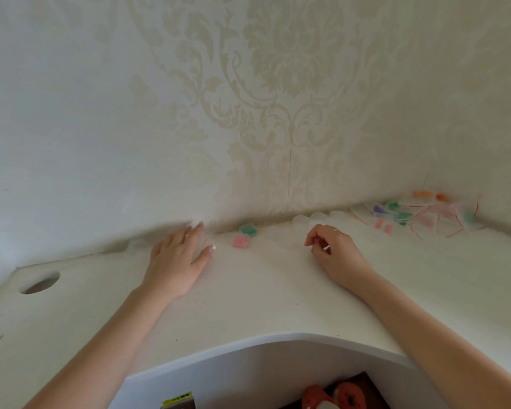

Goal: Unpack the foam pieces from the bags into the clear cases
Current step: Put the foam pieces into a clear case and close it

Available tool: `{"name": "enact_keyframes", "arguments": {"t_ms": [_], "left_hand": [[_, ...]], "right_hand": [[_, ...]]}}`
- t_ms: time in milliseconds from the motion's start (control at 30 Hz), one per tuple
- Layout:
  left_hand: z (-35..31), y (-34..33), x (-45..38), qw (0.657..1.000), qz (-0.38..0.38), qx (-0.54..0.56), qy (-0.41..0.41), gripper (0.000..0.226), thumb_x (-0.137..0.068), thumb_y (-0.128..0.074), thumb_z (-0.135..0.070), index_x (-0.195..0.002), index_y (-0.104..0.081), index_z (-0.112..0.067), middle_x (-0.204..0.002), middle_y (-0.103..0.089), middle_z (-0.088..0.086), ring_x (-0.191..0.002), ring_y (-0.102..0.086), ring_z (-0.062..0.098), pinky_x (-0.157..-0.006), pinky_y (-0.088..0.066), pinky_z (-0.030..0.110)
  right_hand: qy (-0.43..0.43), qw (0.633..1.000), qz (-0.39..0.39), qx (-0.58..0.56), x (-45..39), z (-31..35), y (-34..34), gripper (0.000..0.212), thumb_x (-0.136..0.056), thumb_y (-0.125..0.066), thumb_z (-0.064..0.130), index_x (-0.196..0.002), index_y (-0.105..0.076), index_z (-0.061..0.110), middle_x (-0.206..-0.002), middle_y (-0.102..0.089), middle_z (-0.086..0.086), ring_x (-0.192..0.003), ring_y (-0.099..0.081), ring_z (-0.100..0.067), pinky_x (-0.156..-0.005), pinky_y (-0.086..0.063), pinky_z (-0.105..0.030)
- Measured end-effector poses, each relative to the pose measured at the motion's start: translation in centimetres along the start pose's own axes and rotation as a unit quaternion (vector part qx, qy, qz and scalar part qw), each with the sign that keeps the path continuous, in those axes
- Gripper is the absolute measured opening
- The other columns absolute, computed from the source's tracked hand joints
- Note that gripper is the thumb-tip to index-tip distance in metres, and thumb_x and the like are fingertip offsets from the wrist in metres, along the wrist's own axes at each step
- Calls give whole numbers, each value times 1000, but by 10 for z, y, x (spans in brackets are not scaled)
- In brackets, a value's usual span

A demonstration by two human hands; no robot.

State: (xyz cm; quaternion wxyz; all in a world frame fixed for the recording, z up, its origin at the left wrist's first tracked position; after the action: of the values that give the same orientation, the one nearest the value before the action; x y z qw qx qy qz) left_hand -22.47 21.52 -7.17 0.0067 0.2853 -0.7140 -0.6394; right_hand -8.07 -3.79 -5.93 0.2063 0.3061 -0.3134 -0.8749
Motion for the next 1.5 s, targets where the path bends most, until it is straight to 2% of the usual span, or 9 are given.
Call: {"name": "enact_keyframes", "arguments": {"t_ms": [100, 267, 400, 533, 667, 900, 1100, 1300, 1500], "left_hand": [[-24, 20, -1, 989, -130, -4, -68, 50, -88, -35, -38, -125, -51, -9, -112, -58, 15, -104, -54, 39, -88, -45, 46], [-85, 12, -9, 981, -106, 11, -161, 45, -80, -38, -31, -115, -56, -9, -103, -61, 11, -93, -59, 33, -78, -50, 37], [-131, -12, -24, 976, -44, 38, -209, 52, -82, -38, -33, -124, -54, -9, -117, -57, 11, -107, -55, 34, -87, -50, 41], [-179, -30, -38, 968, -25, 62, -244, 50, -94, -48, -28, -142, -39, -17, -146, -38, 3, -135, -32, 24, -109, -25, 32], [-189, -47, -46, 967, -1, 128, -220, 43, -96, -47, -27, -138, -46, -17, -144, -44, 2, -134, -34, 19, -108, -24, 26], [-180, -47, -46, 962, -14, 159, -221, 35, -92, -57, -23, -125, -57, -12, -127, -58, 4, -126, -41, 21, -102, -29, 26], [-185, -35, -38, 957, -40, 192, -215, 46, -88, -62, -23, -128, -43, -11, -121, -59, 9, -115, -51, 25, -87, -39, 30], [-186, -19, -37, 942, -124, 214, -225, 59, -77, -71, -10, -129, -42, -5, -108, -62, 12, -102, -54, 30, -75, -42, 31], [-190, -17, -35, 924, -134, 250, -255, 54, -74, -68, 2, -124, -47, -4, -105, -63, 11, -98, -53, 27, -74, -42, 30]], "right_hand": [[-2, 999, -36, -8, 0, 1, 6, 17, -82, -50, -2, -73, -58, 10, -79, -57, -4, -70, -49, -16, -66, -40, -26], [-66, 991, -107, -44, 0, -8, 20, 32, -72, -37, -13, -60, -53, 12, -61, -48, 4, -55, -40, -10, -47, -28, -15], [-103, 981, -154, -66, 2, -12, 30, 31, -70, -36, -12, -56, -53, 10, -55, -46, 3, -52, -40, -9, -44, -27, -16], [-128, 970, -196, -65, 2, -19, 41, 31, -74, -36, -7, -57, -54, 13, -59, -51, 3, -57, -44, -11, -52, -33, -27], [-103, 985, -136, 31, -5, -21, 31, 22, -83, -40, 2, -70, -58, 7, -81, -55, -7, -77, -50, -21, -68, -40, -34], [-84, 988, -84, 102, -11, -22, 19, 18, -94, -50, 30, -86, -57, 16, -75, -41, 6, -75, -42, -13, -63, -30, -29], [-74, 983, -82, 144, -9, -19, 20, 25, -101, -35, 24, -104, -59, 16, -98, -64, -4, -92, -57, -24, -68, -42, -34], [-79, 987, -79, 115, -6, -6, 19, 28, -93, -43, 53, -92, -54, 27, -53, -49, 5, -53, -48, -10, -51, -29, -29], [-108, 986, -64, 107, -7, -9, 17, 33, -82, -52, 63, -100, -52, 35, -53, -45, 8, -53, -45, -4, -50, -26, -25]]}}
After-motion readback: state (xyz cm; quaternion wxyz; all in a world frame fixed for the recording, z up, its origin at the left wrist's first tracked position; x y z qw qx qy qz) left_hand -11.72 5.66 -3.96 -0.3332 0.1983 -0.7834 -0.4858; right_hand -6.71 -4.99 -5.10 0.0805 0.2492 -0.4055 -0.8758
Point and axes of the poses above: each hand's wrist, its own x-axis away from the middle knuckle, its own y-axis out of the back of the hand, z = x × y, the point moved 6 cm from there along -x, towards the middle knuckle
